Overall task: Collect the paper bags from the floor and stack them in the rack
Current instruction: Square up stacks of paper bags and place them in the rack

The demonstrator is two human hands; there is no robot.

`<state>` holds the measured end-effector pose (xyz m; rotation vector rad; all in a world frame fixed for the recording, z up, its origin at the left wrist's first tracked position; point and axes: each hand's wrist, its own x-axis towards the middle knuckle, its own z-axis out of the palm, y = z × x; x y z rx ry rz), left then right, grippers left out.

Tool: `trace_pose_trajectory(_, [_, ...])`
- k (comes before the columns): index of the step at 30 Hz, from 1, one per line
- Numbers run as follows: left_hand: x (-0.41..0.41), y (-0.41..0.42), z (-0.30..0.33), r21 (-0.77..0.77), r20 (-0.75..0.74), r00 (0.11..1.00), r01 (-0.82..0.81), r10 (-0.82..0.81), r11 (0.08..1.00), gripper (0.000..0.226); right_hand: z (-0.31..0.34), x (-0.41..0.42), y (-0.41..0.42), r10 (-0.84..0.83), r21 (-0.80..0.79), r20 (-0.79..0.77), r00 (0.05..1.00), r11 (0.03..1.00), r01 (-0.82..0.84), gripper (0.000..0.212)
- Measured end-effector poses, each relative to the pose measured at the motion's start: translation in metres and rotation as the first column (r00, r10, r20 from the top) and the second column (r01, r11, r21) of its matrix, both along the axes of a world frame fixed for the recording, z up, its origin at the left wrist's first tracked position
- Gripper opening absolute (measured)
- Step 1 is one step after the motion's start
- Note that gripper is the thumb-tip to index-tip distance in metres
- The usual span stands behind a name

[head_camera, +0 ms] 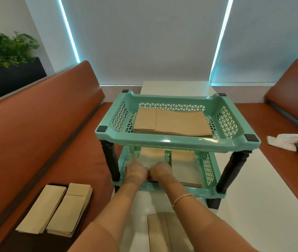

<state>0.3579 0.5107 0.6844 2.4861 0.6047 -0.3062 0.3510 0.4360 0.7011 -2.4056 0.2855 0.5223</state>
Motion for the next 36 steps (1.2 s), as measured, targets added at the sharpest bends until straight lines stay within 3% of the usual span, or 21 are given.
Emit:
trace_pose_trajectory(8, [0.010,0.013,-0.002,0.123,-0.040,0.999,0.033,-0.029,0.992,0.031,-0.001,0.013,-0.003,0.073,-0.125,0.035,0.997,0.990,-0.068,0.009])
trace_pose_trajectory(11, [0.012,0.017,-0.002,0.140,-0.040,0.998,0.059,-0.054,0.988,0.032,-0.007,0.017,-0.003,0.031,-0.090,0.039,0.999,0.996,-0.027,0.023])
trace_pose_trajectory(17, [0.010,0.019,-0.003,0.175,-0.060,0.994,0.099,-0.089,0.980,0.035,-0.010,0.015,-0.007,0.014,-0.081,0.064,0.998,0.997,-0.009,0.023])
trace_pose_trajectory(24, [0.008,0.011,-0.001,0.108,-0.031,0.999,0.017,-0.014,0.994,0.030,-0.004,0.009,-0.003,0.084,-0.146,0.074,0.994,0.987,-0.073,0.023])
trace_pose_trajectory(29, [-0.011,0.006,0.007,-0.032,0.232,0.972,-0.020,0.027,0.999,0.039,0.008,-0.002,-0.011,0.052,-0.091,0.148,0.988,0.995,-0.038,0.029])
trace_pose_trajectory(33, [-0.041,0.005,0.016,-0.115,0.521,0.853,0.109,-0.033,0.987,0.025,0.028,-0.015,-0.030,-0.028,-0.027,0.234,0.972,0.999,0.035,0.032])
trace_pose_trajectory(36, [-0.074,-0.002,0.024,-0.135,0.602,0.790,0.248,-0.119,0.959,0.014,0.037,-0.034,-0.050,-0.090,0.122,0.237,0.967,0.991,0.063,0.034])
